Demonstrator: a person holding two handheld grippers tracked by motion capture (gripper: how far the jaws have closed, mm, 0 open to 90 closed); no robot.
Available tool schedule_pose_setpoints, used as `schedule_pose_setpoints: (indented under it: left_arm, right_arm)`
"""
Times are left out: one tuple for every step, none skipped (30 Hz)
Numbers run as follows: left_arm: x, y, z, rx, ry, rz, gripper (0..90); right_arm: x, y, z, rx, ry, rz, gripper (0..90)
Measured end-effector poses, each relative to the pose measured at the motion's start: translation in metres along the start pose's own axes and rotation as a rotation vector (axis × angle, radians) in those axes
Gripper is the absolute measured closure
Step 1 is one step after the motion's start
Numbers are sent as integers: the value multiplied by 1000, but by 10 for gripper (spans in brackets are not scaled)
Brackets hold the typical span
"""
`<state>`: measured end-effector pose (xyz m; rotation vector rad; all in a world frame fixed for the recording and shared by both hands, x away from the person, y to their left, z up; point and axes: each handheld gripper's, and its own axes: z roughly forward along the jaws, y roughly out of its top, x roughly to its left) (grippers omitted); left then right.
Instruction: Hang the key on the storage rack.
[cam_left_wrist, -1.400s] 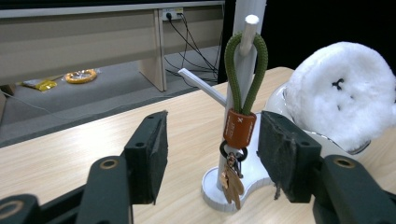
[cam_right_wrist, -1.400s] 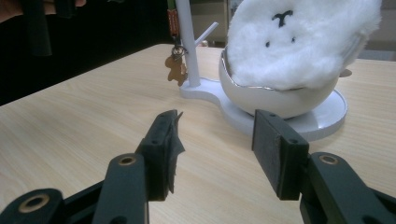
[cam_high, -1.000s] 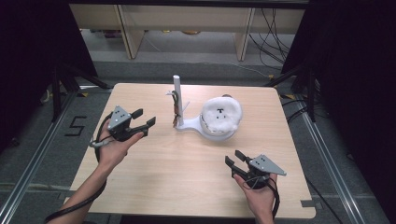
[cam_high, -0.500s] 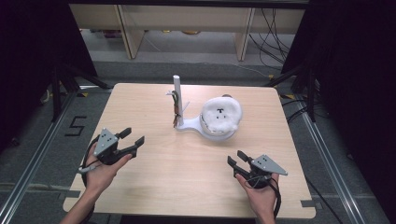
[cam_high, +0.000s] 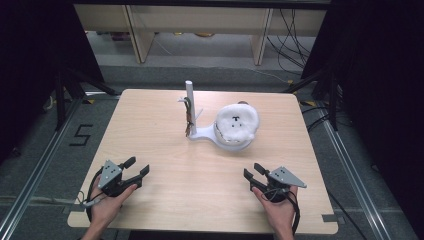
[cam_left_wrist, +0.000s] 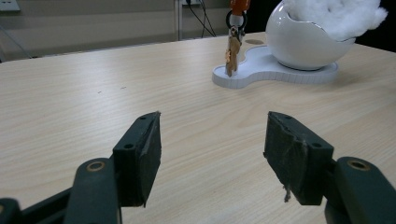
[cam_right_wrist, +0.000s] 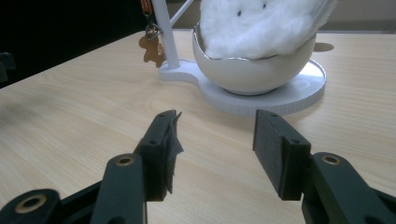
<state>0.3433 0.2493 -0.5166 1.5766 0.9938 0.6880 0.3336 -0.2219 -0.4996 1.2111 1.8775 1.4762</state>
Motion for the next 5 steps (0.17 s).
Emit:
schedule_pose_setpoints:
  left_arm:
    - [1,-1,-1,13,5,1,359]
    - [1,-3,-1,15,5,0,359]
    - [2,-5,0,5,0,-3,359]
    - [1,-6,-1,18,6,-5,359]
    - [1,-6,-1,19,3,-7,358]
  right_arm:
    - [-1,-1,0,2,4,0,507]
    - [-1,-1,-1,12,9,-2,505]
    - [0,-2,-1,12,20,26,505]
    - [-1,-2,-2,15,12,13,504]
    - [-2,-3,-1,9,3,-3,504]
